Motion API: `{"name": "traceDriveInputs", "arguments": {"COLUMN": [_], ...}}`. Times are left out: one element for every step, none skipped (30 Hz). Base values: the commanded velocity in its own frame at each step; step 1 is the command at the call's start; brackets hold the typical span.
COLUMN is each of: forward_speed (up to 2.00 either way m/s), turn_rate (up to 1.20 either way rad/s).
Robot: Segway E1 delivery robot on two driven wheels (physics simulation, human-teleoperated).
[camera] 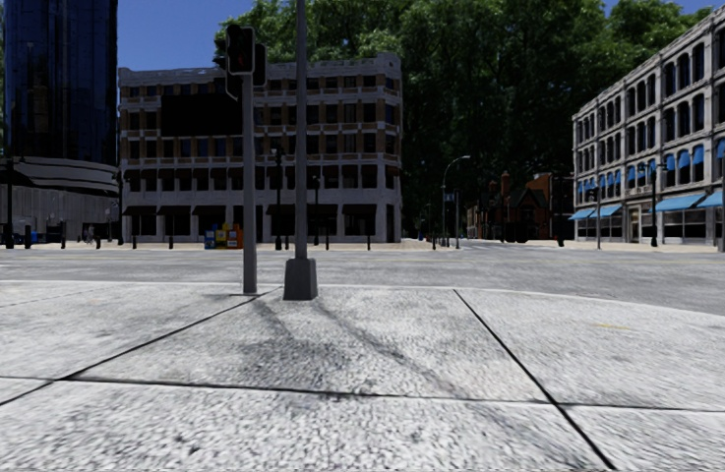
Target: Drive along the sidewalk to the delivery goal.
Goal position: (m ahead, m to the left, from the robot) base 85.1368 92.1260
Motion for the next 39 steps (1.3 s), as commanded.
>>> {"name": "traceDriveInputs", "arguments": {"forward_speed": [2.0,2.0,2.0,2.0,2.0,2.0,2.0,2.0,2.0,2.0,2.0,2.0,2.0,2.0,2.0,2.0,2.0,2.0,2.0,2.0,2.0,2.0,2.0,2.0,2.0,2.0,2.0,2.0,2.0,2.0,2.0,2.0,2.0,2.0,2.0,2.0,2.0,2.0,2.0], "turn_rate": [1.02,1.02,1.02,1.02,1.02,1.02,1.02,1.02,1.02,1.02,1.02,1.02,1.02,1.02,1.02,1.02,1.02,1.02,1.02,1.02,1.02,1.02,1.02,1.02,1.02,1.02,1.02,1.02,1.02,1.02,1.02,1.02,1.02,1.02,1.02,1.02,1.02,1.02,1.02]}}
